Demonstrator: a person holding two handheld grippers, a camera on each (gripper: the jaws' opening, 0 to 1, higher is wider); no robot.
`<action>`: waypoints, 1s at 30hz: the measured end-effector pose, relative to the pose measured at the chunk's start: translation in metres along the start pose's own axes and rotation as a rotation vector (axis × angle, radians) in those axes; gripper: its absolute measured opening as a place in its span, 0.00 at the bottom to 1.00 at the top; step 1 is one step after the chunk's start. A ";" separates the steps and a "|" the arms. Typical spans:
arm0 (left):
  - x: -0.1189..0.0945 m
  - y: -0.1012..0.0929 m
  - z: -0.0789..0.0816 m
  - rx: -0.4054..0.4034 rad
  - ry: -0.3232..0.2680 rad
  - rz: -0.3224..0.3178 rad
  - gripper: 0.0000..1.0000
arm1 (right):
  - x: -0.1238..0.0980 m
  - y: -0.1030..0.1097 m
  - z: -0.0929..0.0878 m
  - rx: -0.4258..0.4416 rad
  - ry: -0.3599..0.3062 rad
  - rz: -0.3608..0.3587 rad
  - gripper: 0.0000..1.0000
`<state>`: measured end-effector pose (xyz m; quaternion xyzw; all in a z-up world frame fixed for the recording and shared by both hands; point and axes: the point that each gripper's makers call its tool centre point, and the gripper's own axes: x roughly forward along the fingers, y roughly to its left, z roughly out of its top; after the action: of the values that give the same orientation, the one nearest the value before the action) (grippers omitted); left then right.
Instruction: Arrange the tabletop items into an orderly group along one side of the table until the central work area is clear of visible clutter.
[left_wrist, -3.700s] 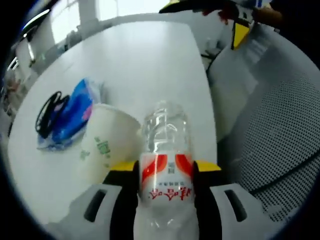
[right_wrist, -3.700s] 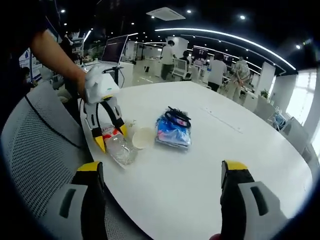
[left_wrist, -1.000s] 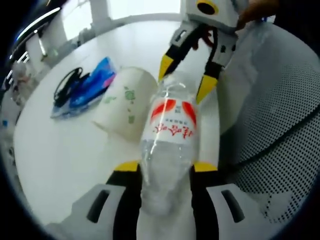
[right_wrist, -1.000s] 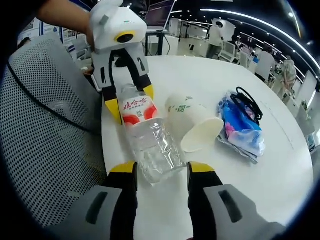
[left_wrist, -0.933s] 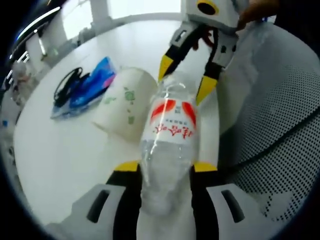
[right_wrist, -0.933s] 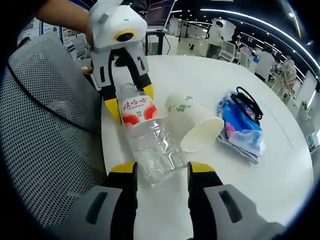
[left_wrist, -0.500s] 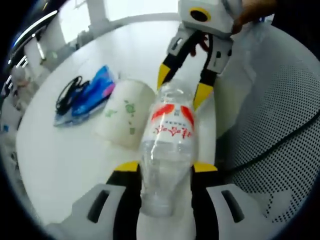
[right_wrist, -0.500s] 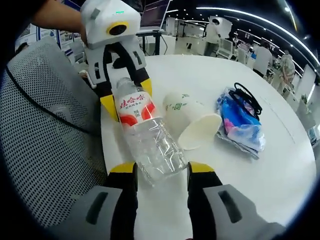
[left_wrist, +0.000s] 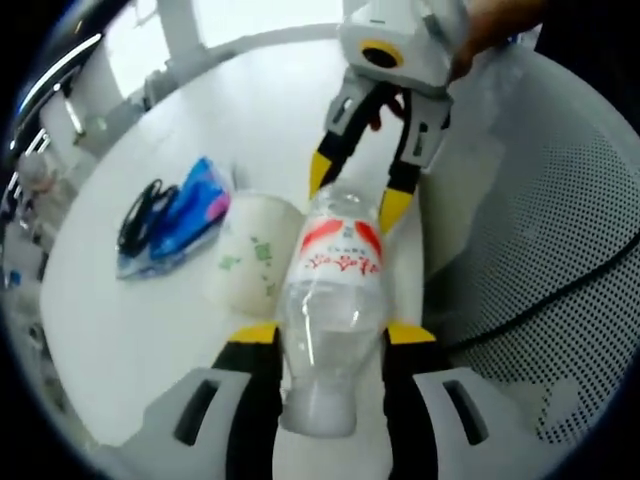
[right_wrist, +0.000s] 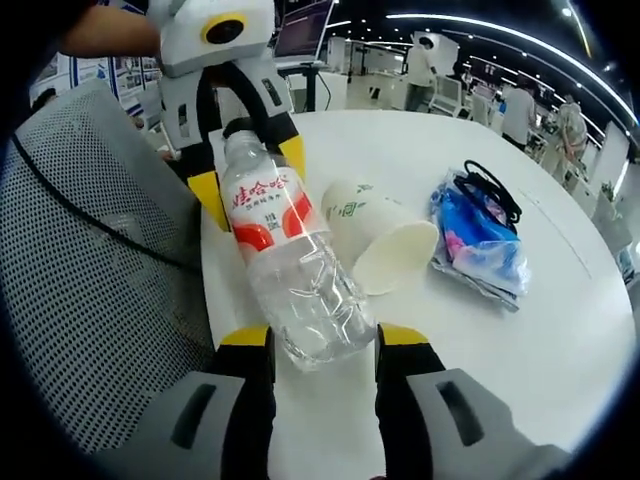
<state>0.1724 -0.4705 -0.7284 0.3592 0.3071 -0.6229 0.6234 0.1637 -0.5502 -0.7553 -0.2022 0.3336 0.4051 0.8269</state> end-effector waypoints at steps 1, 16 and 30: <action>-0.002 0.000 0.002 0.009 -0.001 0.001 0.35 | 0.000 0.000 0.000 0.002 0.000 0.000 0.37; -0.014 -0.004 0.034 0.064 -0.083 0.002 0.36 | 0.000 0.001 -0.005 0.028 0.010 -0.001 0.37; -0.019 -0.009 0.060 0.059 -0.188 -0.009 0.37 | 0.002 0.006 -0.010 0.018 0.039 0.013 0.37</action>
<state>0.1589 -0.5089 -0.6800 0.3160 0.2305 -0.6653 0.6359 0.1561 -0.5513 -0.7642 -0.2004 0.3544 0.4033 0.8195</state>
